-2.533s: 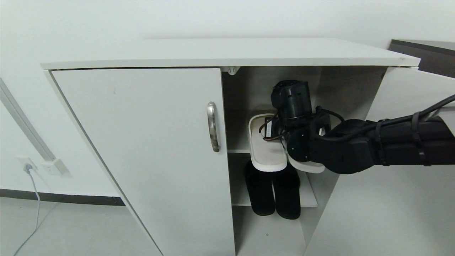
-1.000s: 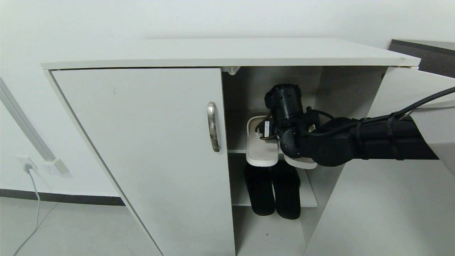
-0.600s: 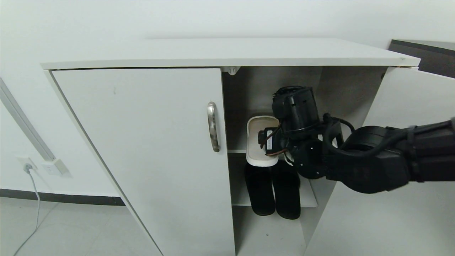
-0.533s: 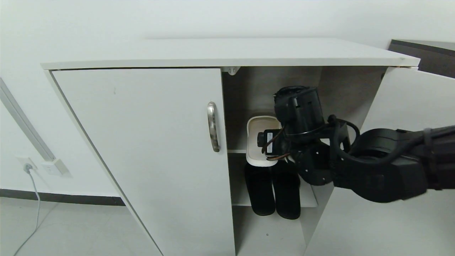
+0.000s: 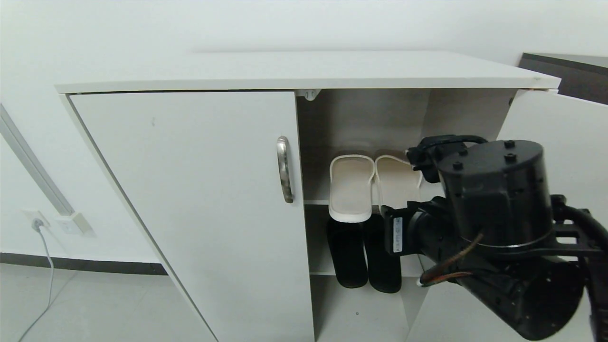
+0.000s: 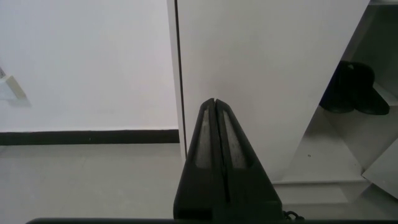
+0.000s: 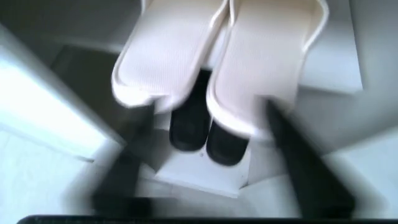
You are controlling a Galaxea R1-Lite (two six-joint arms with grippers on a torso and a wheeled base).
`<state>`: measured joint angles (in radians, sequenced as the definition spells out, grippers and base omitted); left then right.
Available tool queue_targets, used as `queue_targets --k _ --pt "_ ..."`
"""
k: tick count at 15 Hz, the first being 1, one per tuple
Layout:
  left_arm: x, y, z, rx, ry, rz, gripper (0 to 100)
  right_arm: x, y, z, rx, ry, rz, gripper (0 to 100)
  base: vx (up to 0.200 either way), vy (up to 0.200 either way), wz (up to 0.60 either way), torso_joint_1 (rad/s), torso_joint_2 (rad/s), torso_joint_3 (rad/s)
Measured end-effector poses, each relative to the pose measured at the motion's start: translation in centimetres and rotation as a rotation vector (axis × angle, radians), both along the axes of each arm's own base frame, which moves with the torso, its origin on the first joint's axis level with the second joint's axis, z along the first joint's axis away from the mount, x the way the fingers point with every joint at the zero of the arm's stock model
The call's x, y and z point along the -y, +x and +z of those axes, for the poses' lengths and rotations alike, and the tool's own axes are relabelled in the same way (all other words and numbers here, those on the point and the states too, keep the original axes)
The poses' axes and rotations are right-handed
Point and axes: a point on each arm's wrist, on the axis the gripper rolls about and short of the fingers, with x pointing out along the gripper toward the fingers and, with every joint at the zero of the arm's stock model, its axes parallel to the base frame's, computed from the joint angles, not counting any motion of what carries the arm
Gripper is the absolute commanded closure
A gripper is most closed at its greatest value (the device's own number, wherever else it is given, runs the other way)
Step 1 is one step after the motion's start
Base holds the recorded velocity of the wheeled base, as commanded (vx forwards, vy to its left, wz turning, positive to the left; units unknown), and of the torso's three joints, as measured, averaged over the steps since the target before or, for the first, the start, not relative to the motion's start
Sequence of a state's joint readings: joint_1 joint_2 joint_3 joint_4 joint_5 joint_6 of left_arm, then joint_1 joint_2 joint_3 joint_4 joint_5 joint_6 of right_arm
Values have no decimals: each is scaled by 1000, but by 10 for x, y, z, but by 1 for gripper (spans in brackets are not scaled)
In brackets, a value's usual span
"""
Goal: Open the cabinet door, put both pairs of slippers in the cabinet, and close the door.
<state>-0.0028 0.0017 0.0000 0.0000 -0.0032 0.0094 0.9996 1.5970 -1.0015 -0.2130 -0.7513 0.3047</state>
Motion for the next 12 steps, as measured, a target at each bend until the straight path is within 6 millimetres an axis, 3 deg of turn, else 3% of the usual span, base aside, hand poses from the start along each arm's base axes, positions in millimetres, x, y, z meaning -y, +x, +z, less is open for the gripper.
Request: queue_targets --k 4,12 --pt "0 0 0 0 -2 1 100 9 -10 -11 33 39 32 100 0 0 0 0 0 0" --pt "0 0 0 0 -2 0 100 5 -8 -25 18 20 36 100 0 0 0 0 0 0"
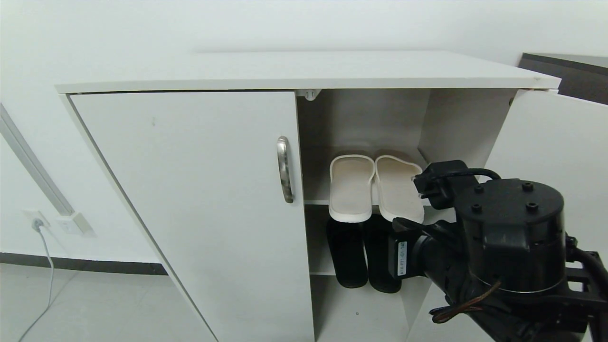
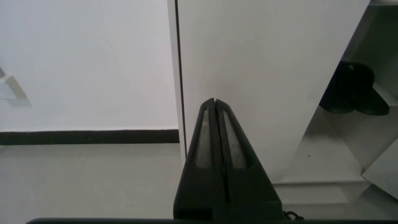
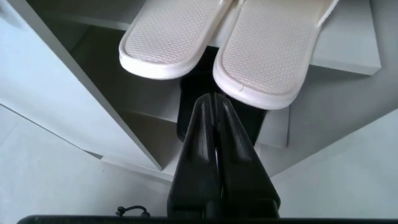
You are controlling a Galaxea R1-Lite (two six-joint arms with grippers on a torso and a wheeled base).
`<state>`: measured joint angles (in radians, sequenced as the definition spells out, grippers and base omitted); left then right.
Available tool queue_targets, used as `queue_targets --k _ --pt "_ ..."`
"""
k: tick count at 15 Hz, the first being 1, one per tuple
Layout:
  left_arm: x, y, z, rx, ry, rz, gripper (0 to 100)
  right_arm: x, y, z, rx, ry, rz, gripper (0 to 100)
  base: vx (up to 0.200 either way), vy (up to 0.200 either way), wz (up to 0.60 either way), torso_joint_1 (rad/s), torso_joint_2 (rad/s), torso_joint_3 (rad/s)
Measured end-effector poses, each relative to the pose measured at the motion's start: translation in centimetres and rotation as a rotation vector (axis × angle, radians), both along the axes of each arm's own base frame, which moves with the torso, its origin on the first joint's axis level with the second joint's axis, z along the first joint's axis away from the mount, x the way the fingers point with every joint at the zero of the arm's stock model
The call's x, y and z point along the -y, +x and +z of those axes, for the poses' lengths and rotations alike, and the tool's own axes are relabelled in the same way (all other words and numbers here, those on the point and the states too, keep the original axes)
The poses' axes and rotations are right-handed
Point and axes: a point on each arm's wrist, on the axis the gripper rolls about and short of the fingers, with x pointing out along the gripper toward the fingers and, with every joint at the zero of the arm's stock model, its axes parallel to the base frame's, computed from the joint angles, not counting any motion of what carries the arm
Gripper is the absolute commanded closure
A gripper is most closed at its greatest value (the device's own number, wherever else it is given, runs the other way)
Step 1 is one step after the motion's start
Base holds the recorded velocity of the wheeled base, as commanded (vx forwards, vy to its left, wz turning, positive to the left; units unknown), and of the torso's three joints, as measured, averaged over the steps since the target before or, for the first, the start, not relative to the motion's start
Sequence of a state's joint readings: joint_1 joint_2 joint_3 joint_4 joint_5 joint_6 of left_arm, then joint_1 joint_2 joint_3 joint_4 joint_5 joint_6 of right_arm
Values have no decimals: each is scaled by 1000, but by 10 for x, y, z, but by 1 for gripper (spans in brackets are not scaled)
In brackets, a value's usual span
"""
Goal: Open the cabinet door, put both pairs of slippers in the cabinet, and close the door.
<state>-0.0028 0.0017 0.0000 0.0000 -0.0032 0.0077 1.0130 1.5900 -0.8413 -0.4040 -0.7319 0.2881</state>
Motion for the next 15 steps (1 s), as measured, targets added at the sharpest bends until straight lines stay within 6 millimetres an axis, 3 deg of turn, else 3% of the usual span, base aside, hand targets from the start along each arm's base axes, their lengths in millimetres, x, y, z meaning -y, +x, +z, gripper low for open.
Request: queue_targets --k 15 --pt "0 0 0 0 0 0 100 -1 5 -12 -16 1 14 100 -200 0 0 3 2 1"
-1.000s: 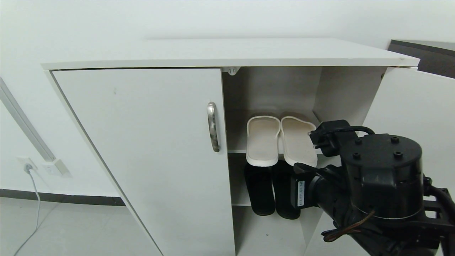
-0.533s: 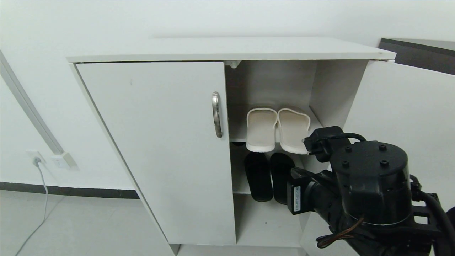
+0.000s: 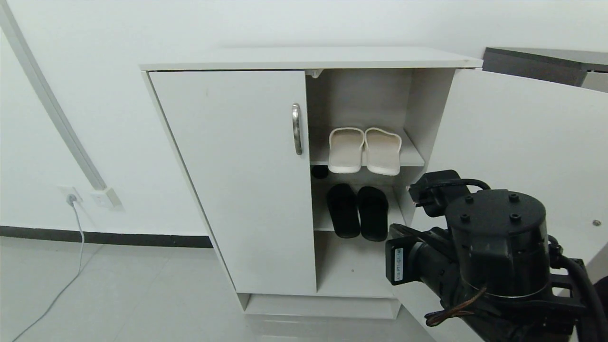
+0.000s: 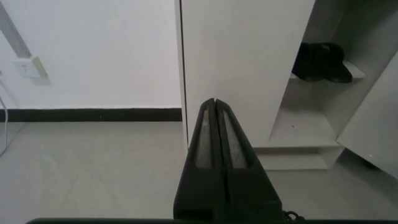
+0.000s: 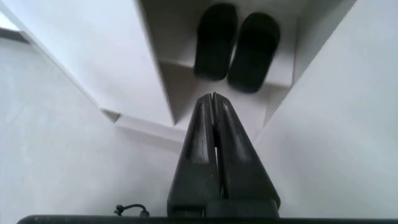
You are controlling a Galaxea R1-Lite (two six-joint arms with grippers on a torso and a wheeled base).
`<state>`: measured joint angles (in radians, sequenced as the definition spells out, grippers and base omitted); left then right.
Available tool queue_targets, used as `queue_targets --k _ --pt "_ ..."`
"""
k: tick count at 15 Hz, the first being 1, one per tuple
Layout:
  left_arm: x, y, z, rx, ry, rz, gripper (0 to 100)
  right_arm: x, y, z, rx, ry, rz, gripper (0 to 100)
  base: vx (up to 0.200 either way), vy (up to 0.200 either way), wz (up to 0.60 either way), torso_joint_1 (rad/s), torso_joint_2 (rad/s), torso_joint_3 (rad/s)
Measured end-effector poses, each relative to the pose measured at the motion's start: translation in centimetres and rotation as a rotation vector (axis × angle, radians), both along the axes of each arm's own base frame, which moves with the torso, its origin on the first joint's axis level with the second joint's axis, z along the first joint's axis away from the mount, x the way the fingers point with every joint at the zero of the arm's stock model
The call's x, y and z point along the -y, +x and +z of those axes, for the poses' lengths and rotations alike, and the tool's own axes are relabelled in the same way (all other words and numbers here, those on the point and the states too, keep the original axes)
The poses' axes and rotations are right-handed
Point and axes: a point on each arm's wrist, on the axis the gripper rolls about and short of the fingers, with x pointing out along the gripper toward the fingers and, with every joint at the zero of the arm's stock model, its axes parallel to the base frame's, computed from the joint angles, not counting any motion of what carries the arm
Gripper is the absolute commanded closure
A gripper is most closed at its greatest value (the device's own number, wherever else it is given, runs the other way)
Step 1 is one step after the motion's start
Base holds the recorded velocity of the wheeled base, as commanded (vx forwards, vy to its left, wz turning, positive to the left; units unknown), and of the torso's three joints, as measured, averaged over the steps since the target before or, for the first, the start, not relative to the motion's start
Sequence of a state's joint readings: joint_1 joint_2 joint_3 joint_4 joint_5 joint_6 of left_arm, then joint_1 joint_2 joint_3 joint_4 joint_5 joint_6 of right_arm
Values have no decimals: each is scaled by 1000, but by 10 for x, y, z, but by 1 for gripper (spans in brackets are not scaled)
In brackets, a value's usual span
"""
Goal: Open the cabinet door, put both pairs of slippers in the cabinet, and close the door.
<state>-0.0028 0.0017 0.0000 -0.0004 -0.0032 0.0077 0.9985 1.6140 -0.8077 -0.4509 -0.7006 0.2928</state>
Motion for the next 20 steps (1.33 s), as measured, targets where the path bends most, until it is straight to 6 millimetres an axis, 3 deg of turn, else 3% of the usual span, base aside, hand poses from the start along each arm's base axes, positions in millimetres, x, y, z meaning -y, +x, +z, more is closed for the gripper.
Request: queue_targets --k 20 --pt "0 0 0 0 0 1 100 4 5 -13 -14 -39 3 100 -10 0 0 0 0 0"
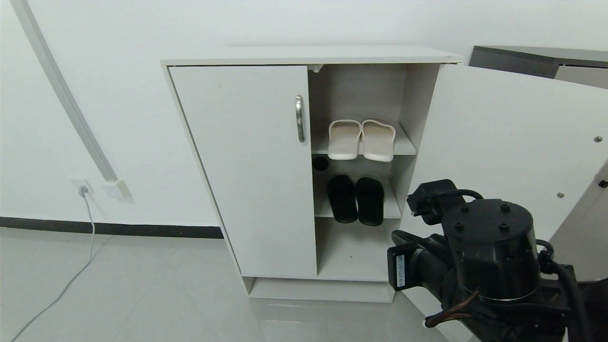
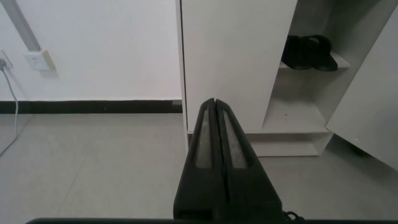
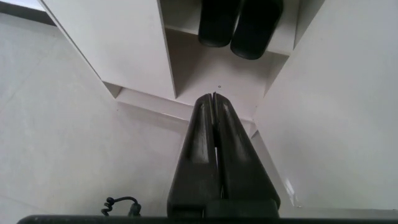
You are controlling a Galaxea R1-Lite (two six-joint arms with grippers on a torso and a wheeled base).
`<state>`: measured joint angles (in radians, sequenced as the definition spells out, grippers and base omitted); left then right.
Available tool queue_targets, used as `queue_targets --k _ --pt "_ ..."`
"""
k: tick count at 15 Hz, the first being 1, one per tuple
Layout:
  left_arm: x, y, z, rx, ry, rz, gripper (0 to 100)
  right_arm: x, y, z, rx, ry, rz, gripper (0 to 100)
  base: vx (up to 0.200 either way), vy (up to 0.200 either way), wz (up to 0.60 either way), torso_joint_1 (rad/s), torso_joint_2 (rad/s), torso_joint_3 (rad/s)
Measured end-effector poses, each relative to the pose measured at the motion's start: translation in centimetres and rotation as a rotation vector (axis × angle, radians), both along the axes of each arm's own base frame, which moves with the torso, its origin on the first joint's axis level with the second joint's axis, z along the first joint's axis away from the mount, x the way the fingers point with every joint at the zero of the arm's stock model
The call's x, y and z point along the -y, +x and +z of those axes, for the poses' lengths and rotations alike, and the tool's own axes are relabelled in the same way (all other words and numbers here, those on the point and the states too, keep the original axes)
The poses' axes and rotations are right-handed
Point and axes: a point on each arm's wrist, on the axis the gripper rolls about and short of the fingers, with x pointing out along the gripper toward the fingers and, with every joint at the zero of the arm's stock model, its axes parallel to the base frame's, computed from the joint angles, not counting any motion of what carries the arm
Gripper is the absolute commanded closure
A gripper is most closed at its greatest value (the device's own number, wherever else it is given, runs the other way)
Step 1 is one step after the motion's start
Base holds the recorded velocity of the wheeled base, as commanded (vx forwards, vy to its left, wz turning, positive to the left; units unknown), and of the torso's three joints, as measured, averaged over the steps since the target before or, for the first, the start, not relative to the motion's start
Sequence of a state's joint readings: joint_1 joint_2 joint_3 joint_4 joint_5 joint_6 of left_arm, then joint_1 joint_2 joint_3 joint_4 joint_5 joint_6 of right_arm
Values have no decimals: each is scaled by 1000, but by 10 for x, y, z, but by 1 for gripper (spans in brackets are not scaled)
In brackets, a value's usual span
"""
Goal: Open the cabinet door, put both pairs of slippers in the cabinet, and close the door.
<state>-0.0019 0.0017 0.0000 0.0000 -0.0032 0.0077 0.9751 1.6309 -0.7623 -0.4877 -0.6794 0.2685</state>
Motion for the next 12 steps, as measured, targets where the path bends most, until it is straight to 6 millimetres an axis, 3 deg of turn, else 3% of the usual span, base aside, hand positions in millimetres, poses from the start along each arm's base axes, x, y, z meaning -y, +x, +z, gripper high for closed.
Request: queue_targets --k 6,9,12 --pt "0 0 0 -1 0 -1 100 -1 0 -3 -7 -10 2 100 0 0 0 0 -23 -26" --pt "0 0 0 -3 0 0 100 -1 0 -3 -8 -13 4 100 0 0 0 14 -181 -318" --pt "0 0 0 1 0 -1 100 -2 0 -4 -8 -14 5 100 0 0 0 41 -528 -359"
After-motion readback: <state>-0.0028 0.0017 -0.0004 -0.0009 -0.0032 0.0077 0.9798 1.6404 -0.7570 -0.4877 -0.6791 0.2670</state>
